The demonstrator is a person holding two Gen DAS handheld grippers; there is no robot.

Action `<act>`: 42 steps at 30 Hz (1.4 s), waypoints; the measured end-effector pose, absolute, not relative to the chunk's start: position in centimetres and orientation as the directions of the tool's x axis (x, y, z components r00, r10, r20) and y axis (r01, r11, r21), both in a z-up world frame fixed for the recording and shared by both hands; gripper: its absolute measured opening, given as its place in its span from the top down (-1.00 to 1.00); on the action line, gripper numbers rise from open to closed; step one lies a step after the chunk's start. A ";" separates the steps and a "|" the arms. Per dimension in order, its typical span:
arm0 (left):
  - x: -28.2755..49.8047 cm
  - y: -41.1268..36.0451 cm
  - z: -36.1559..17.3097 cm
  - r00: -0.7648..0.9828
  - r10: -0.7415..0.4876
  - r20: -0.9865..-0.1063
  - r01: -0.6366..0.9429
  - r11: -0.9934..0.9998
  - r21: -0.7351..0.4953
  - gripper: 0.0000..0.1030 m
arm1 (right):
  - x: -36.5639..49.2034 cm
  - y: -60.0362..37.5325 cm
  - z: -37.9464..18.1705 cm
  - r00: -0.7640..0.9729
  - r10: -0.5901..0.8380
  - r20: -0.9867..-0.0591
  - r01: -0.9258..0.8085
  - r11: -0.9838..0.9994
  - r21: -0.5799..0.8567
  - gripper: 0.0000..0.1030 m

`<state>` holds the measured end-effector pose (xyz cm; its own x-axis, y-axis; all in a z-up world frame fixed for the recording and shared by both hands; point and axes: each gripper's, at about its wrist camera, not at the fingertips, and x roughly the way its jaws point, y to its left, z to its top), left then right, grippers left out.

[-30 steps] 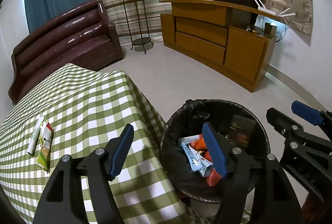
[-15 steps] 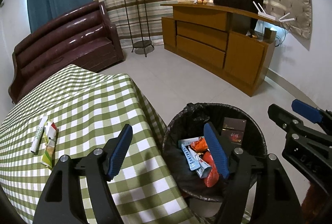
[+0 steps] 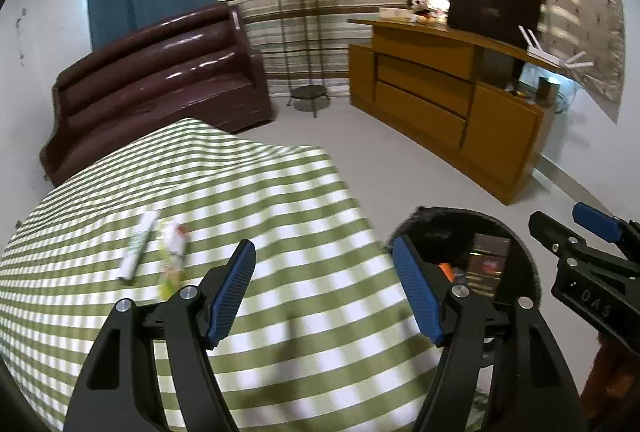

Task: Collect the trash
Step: 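Move both open tools back over the table toward the remaining trash, then grasp the yellow-white snack wrapper with the right gripper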

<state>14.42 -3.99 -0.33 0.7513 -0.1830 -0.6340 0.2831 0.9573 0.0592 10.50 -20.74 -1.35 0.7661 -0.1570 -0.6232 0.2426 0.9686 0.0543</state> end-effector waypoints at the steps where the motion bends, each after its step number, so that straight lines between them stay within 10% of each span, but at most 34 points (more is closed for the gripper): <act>1: 14.4 -3.4 -0.2 0.755 -0.174 -0.632 0.272 0.960 0.061 -0.35 | 10.6 -20.3 -1.3 0.768 -0.150 -0.622 0.233 0.971 0.054 -0.29; 42: 15.1 22.2 -2.2 0.733 0.184 -0.655 -0.173 0.981 0.082 -0.47 | 21.6 5.2 -3.0 0.677 0.092 -0.731 -0.160 0.987 -0.024 -0.23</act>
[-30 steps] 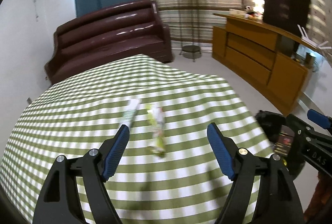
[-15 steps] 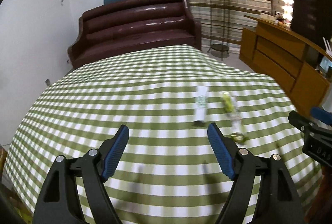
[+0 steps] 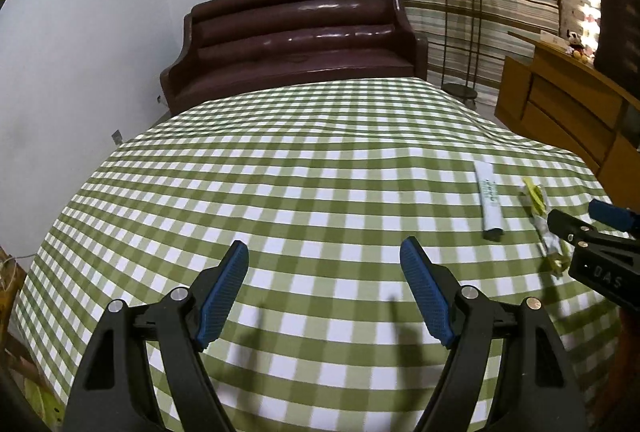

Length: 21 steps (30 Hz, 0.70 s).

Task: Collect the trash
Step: 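Grasp the yellow-white snack wrapper with the right gripper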

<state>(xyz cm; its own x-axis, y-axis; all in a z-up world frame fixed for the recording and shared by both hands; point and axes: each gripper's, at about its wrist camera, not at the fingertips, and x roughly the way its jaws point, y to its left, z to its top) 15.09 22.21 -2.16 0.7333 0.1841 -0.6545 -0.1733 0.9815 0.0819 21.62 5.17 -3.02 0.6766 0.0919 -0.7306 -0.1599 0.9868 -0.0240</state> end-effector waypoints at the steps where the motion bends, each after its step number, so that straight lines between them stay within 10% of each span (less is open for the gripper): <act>1: 15.2 22.4 -2.2 0.732 0.184 -0.656 -0.175 0.981 0.081 -0.47 | 22.0 5.4 -3.3 0.666 0.090 -0.741 -0.161 0.987 -0.026 -0.16; 12: 16.8 21.2 -2.3 0.730 0.139 -0.669 -0.143 0.989 0.050 -0.47 | 23.2 5.4 -4.2 0.630 0.090 -0.771 -0.165 0.986 -0.020 0.61; 21: 18.7 18.3 -2.0 0.737 0.075 -0.672 -0.078 0.997 0.026 -0.47 | 23.4 2.1 -3.3 0.656 0.081 -0.750 -0.130 0.991 -0.006 0.69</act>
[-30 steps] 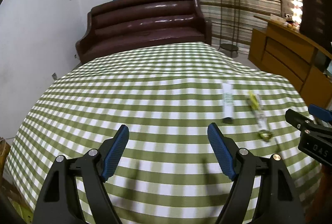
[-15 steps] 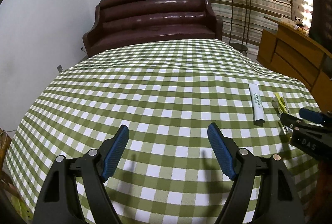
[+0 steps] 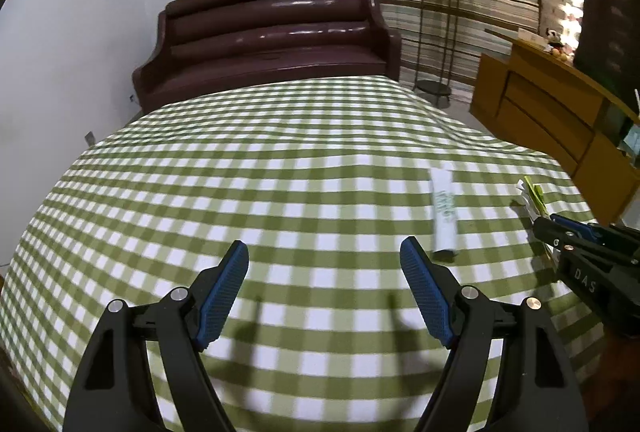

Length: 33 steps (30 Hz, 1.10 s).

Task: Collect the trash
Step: 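Grasp the yellow-white snack wrapper with the right gripper, then grasp the white-green toothpaste tube with the left gripper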

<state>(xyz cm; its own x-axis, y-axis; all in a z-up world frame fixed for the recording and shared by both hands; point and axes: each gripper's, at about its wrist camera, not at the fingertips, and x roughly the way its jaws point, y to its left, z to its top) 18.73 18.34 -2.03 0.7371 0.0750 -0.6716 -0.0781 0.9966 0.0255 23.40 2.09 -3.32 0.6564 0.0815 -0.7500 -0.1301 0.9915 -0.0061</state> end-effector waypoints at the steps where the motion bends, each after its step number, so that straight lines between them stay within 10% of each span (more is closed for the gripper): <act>1: 19.1 17.9 -2.0 0.737 0.065 -0.673 -0.068 0.997 0.022 -0.47 | 23.5 1.5 -3.2 0.660 0.078 -0.747 -0.122 0.992 -0.005 0.69; 17: 24.6 12.7 -3.4 0.671 -0.021 -0.741 0.051 0.999 0.018 -0.44 | 24.9 -3.6 -2.9 0.679 0.072 -0.731 -0.081 0.996 0.023 0.69; 33: 25.3 11.5 -4.6 0.627 -0.091 -0.774 0.129 0.992 -0.012 0.63 | 24.5 -3.9 -3.4 0.672 0.096 -0.735 -0.089 0.995 0.049 0.69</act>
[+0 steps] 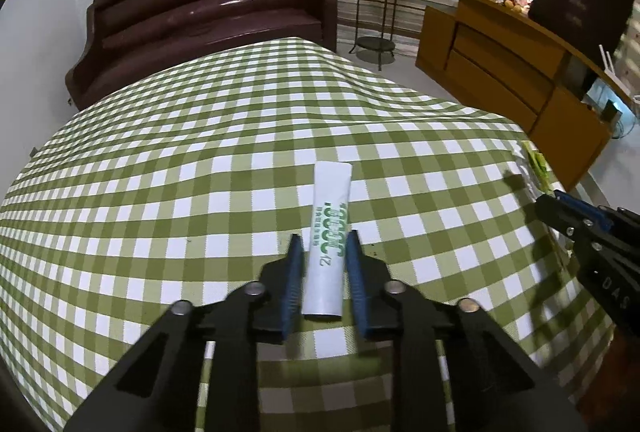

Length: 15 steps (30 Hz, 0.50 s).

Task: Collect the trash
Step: 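Grasp the white-green toothpaste tube with the left gripper, then carry the toothpaste tube and snack wrapper over the bin with both grippers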

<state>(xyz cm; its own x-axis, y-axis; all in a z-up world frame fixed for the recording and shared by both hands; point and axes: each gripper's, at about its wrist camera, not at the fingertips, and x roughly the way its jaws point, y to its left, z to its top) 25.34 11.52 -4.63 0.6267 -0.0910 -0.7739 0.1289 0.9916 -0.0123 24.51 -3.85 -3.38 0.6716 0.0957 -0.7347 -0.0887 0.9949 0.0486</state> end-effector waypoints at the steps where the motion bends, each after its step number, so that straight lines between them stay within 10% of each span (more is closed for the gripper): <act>1: 25.2 11.6 -4.6 0.626 -0.096 -0.774 0.129 0.991 -0.018 0.63 | 24.3 -3.8 -3.4 0.671 0.097 -0.735 -0.089 0.995 0.050 0.69; 15: 19.8 11.4 -3.0 0.678 -0.112 -0.726 0.129 0.991 -0.033 0.64 | 19.4 -3.5 -3.2 0.675 0.118 -0.728 -0.097 0.993 0.071 0.69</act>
